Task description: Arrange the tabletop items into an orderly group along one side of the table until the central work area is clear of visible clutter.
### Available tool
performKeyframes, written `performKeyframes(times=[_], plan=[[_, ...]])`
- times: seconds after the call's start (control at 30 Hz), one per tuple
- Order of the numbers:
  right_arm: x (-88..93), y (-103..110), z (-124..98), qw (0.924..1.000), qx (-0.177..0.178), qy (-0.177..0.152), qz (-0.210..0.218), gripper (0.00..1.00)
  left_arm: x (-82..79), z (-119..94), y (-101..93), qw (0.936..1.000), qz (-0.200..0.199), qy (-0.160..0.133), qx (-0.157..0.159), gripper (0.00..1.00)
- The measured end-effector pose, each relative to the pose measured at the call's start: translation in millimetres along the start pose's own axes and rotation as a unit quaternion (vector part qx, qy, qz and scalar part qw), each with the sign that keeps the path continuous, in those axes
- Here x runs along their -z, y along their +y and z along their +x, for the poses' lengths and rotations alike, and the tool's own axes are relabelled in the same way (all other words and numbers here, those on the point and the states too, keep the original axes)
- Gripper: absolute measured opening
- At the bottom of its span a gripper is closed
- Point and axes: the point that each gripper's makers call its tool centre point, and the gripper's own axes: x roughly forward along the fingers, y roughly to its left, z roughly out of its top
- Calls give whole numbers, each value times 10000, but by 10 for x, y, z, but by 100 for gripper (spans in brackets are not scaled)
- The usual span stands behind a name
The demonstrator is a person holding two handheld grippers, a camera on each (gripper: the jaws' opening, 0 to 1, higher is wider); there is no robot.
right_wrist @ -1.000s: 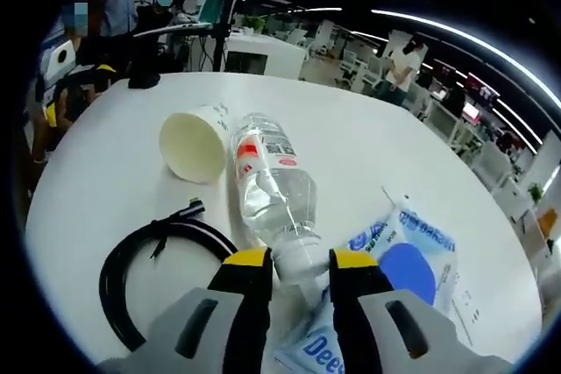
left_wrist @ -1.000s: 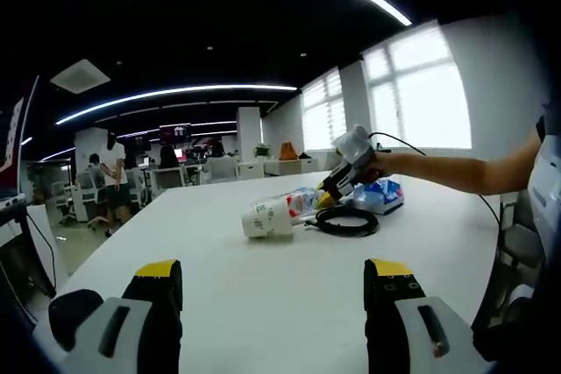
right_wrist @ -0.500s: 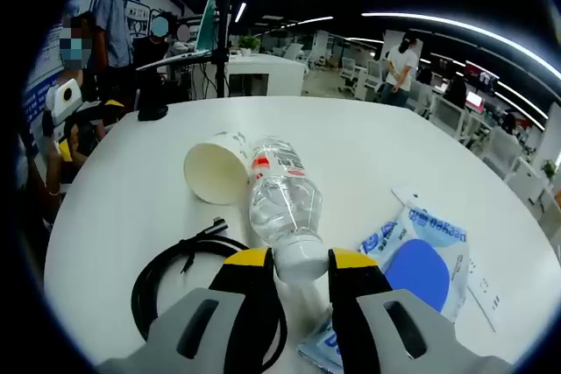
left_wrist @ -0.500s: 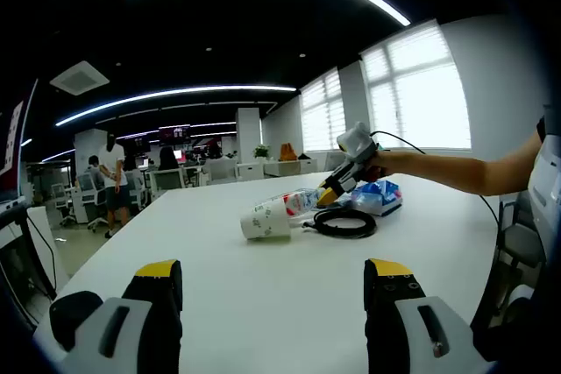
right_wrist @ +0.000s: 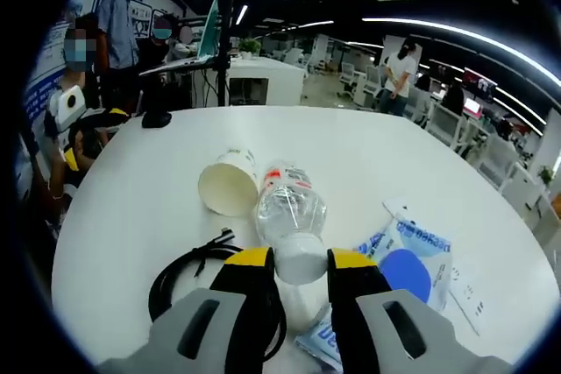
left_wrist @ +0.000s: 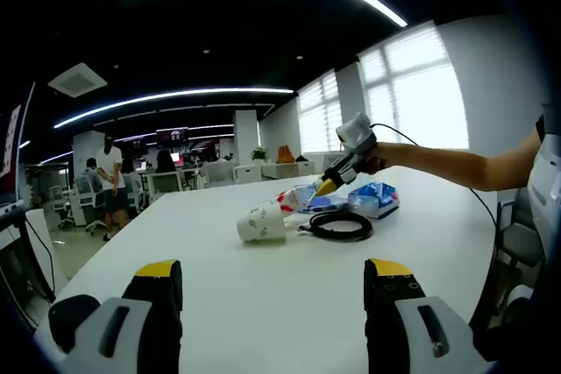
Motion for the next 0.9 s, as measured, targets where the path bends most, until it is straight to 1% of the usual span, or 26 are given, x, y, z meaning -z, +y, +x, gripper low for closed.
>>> performKeyframes(times=[0.17,0.3,0.4,0.5,0.67,0.9], plan=[[-150,22,-19,9999,-14,-61,-85,21,8,-19,31,10000,-17,2,-28,85],[-307,28,-24,9995,-35,-302,24,21,7,-30,67,10000,-21,-6,-50,85],[-331,27,-8,9995,-20,-318,16,21,11,-26,81,10000,-28,-7,-50,85],[-353,17,-5,9992,-24,-393,71,21,27,-23,90,10000,-22,7,-41,85],[-400,-4,8,9987,-25,-507,48,21,53,-17,116,10000,-51,19,-65,85],[-528,33,28,9979,-49,-623,-147,21,77,-6,148,9999,-68,44,-88,85]])
